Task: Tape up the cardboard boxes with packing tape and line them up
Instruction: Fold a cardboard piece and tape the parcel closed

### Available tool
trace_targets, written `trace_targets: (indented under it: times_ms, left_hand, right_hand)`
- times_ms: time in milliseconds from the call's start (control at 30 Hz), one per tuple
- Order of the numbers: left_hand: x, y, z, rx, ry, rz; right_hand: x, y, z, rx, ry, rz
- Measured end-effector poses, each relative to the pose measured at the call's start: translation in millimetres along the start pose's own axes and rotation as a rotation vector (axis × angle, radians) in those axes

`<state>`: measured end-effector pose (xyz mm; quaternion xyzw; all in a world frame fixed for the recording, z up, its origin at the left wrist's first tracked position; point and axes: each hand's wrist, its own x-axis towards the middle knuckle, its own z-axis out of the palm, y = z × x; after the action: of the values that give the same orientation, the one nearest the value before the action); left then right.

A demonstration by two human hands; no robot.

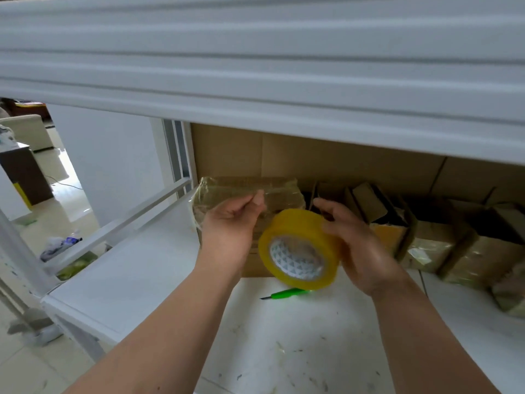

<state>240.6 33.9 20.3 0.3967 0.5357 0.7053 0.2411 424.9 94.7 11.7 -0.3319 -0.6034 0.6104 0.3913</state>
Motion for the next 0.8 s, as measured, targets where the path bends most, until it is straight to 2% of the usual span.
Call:
trace_targets:
  times_ms: [67,133,267,400,500,567,633,700,733,800]
  left_hand:
    - [-0.3,-4.4,-0.8,0.196,-0.089,0.065]
    - [1.6,-13.3,-4.7,0.330,-0.109,0.083]
    - [4.7,-25.3,-17.6,0.341,-0.078,0.023]
    - [13.3,-16.4,-37.0,0.233,-0.078,-0.060]
    - [19.6,-13.4,-60.6,0.181,-0.190,-0.138]
    - [19.3,-16.2,-78.0,0.169,-0.202,-0.168]
    - [18.6,-14.7,-88.6,0.079,-0.154,-0.198]
    - [18.0,-9.8,-90.1,0.021,-0.095,-0.154]
    - [17.7,-4.7,-87.0,-0.019,-0.053,-0.117]
    - [15.8,5.7,-74.8,-0.114,0.023,-0.040]
  right_hand:
    - [14.6,-0.5,-5.8,0.146,0.095,0.130]
    - [25.4,0.3,-4.8,0.136,0.164,0.243]
    - [33.4,6.7,17.5,0.080,0.075,0.344]
    - [33.1,20.4,54.3,0.105,-0.048,0.355]
    - [33.1,28.9,88.2,0.039,-0.090,0.348]
    - [35.9,32.3,104.0,-0.038,-0.106,0.306]
    - [38.0,30.8,106.9,-0.093,-0.082,0.206]
    - [37.9,23.6,97.7,-0.138,0.022,0.099]
    - [36.4,20.2,88.7,-0.117,0.045,0.056]
    - [31.2,13.7,69.2,0.058,-0.011,-0.021]
